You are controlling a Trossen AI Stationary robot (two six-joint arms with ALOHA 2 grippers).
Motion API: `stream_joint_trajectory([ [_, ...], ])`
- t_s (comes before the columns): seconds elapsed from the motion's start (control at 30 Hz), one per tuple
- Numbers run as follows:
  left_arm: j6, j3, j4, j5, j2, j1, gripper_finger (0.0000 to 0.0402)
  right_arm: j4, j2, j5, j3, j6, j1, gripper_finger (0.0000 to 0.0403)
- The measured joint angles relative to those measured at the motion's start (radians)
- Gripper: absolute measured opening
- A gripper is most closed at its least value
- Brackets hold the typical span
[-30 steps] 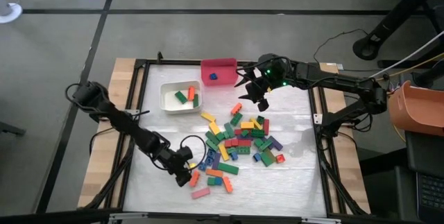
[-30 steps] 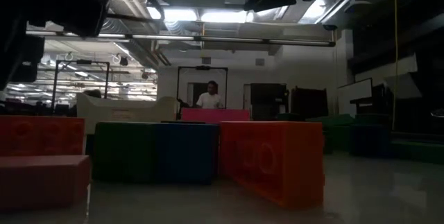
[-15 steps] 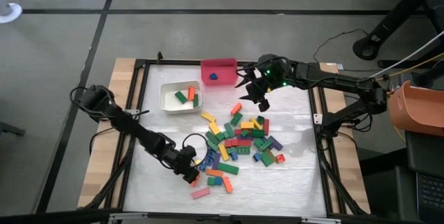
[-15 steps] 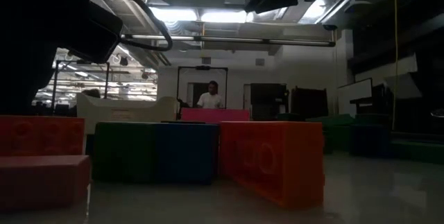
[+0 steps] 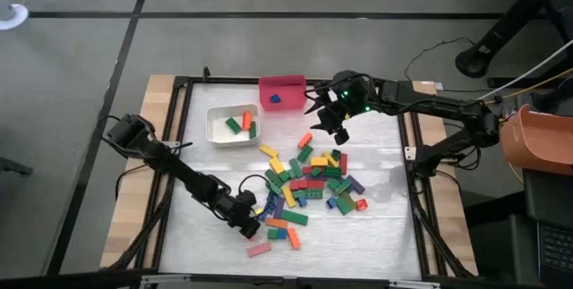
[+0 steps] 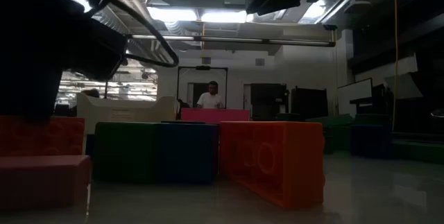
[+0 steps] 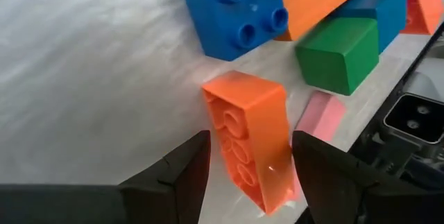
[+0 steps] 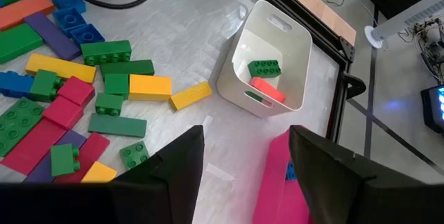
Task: Sort blocks by size
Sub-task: Put the large orange game piece into the white bin
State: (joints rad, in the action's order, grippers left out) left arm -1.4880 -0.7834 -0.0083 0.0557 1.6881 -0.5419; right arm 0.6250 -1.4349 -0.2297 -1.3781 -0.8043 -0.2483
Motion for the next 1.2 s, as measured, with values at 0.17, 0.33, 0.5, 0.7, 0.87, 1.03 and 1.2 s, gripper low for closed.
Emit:
stream_joint_trajectory([
  [0.17,0.003,-0.001,-0.002,-0.001,0.013,0.001,0.0192,0.001,0.0,0.0,0.0,0.0,0.0,0.0209],
  [0.33,0.064,-0.003,-0.01,-0.001,0.024,0.001,0.0189,0.002,0.0,0.0,0.0,0.0,0.0,0.0209],
  [0.5,0.078,-0.005,-0.04,0.002,0.019,0.006,0.0145,0.002,0.0,0.0,0.0,0.0,0.0,0.0209],
  [0.7,0.147,-0.001,-0.06,0.005,-0.006,0.019,0.0082,0.002,0.0,0.021,0.0,-0.074,0.0,0.0209],
  [0.87,0.239,0.003,-0.081,-0.001,-0.072,0.052,0.0065,0.002,0.0,0.073,0.0,-0.122,-0.001,0.0209],
  [1.03,0.325,0.001,-0.086,0.0,-0.174,0.105,0.0072,0.009,-0.002,0.113,0.0,-0.153,-0.001,0.0209],
  [1.2,0.456,0.002,-0.178,-0.003,-0.29,0.198,0.0069,0.024,-0.021,0.114,0.002,-0.217,-0.001,0.0209],
])
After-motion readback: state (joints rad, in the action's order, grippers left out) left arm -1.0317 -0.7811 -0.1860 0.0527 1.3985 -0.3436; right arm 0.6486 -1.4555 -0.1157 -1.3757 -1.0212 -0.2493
